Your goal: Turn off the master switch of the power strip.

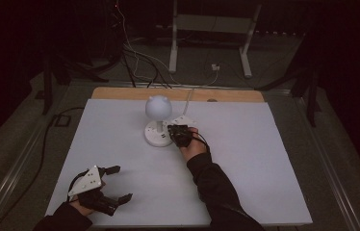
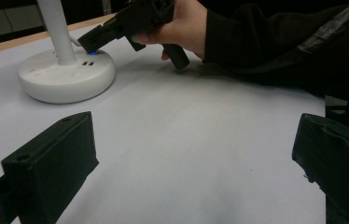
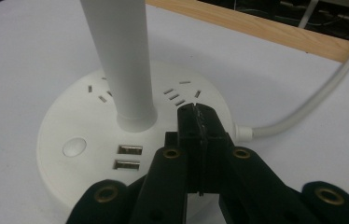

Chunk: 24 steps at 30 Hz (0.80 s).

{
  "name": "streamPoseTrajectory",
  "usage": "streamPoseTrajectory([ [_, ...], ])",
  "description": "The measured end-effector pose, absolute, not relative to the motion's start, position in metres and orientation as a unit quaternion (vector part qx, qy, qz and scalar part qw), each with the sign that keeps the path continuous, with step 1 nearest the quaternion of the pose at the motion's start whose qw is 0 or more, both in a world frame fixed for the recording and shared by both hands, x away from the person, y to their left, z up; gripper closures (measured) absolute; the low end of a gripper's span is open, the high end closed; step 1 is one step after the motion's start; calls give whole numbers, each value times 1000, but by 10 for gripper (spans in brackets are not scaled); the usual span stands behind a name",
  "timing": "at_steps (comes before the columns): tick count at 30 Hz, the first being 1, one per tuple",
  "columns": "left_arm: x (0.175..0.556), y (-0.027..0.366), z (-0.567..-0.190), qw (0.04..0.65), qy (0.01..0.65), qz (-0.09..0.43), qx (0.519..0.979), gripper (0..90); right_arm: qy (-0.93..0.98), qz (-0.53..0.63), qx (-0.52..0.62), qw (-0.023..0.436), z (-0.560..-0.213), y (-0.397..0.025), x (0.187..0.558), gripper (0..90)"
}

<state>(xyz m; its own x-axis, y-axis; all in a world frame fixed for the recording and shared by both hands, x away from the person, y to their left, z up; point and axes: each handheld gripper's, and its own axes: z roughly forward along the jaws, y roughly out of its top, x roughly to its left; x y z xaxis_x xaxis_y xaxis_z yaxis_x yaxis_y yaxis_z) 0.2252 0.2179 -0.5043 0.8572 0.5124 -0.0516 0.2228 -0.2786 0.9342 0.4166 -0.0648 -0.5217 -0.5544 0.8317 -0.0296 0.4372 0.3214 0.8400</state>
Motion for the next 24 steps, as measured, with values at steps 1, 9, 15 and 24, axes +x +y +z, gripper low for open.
streamPoseTrajectory([
  [1,225,218,-504,554,233,131,789,4,777,416,408,237,-522,-65,417,900],
  [9,225,217,-504,553,230,131,790,4,779,412,404,247,-523,-63,415,900],
  [15,225,217,-504,553,232,131,790,4,777,416,412,231,-522,-65,417,900],
  [24,225,217,-504,554,233,132,788,4,772,431,414,217,-524,-69,418,900],
])
